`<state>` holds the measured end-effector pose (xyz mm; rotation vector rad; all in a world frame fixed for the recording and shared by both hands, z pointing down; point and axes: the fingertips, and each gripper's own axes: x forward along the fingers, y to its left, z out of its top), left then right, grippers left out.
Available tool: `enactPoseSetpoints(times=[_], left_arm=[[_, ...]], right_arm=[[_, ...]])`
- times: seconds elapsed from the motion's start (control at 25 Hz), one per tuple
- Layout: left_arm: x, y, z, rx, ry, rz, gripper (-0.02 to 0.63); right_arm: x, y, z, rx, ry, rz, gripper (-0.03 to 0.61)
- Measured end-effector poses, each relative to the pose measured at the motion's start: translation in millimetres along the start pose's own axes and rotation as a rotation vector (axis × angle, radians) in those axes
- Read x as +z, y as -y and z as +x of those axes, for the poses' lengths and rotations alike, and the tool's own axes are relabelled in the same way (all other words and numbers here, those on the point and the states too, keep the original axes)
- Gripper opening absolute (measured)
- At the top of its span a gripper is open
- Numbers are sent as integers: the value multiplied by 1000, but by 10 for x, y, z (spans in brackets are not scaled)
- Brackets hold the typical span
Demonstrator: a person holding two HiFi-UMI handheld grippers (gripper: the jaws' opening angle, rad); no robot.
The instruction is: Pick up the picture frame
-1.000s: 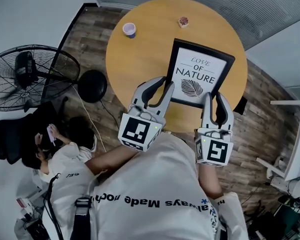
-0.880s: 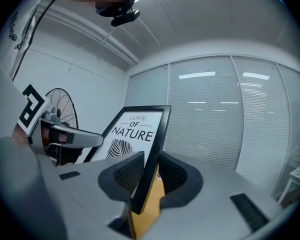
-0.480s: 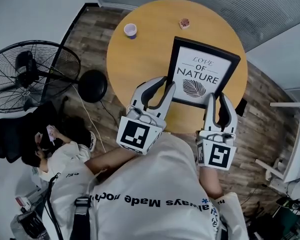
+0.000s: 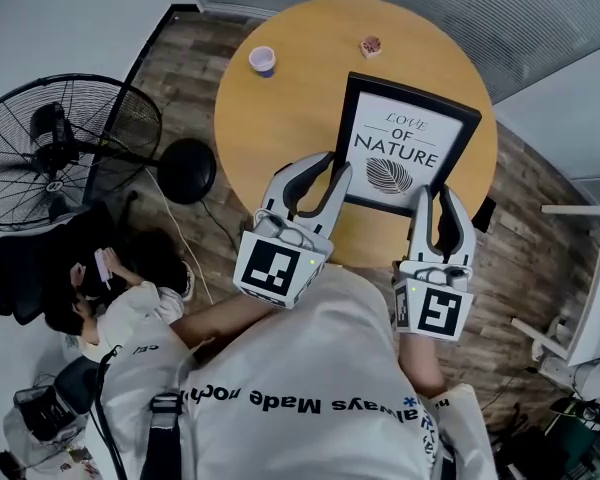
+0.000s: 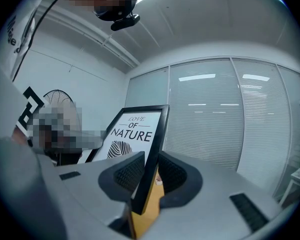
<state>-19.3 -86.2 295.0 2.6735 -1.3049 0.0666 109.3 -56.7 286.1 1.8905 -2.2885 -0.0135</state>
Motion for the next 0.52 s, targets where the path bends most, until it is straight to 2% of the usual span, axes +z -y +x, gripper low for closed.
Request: enactPoseSetpoints(times=[0.52], left_arm=[[-6,-1,20,0,6,-1,94]], right_arm=[[-20,9,10,-3,2,2,100]])
